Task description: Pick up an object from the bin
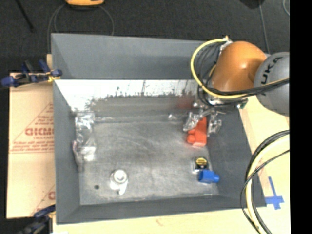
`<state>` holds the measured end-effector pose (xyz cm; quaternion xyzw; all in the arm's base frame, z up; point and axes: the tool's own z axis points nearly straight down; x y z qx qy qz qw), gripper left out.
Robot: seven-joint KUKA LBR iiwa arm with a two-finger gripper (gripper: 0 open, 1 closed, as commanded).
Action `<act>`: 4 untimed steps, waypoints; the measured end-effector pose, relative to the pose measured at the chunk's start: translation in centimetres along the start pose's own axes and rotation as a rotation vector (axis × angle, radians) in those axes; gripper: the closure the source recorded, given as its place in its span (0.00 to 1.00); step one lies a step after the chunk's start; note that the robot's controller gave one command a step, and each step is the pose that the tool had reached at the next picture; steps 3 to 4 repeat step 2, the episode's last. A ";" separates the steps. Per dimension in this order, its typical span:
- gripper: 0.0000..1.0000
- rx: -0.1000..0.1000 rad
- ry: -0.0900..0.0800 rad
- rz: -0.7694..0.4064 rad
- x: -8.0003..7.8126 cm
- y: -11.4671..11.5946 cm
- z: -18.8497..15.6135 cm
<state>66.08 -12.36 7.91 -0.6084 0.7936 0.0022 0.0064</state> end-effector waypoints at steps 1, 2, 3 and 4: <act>1.00 0.007 0.011 0.000 -0.1 -0.3 -9.8; 1.00 0.003 0.010 0.006 -0.1 -0.5 -11.3; 1.00 0.003 0.010 0.006 -0.1 -0.5 -11.3; 1.00 0.003 0.010 0.006 -0.1 -0.5 -11.3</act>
Offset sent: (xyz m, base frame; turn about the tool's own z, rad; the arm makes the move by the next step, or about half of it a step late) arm 0.0000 0.0001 0.0906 0.0000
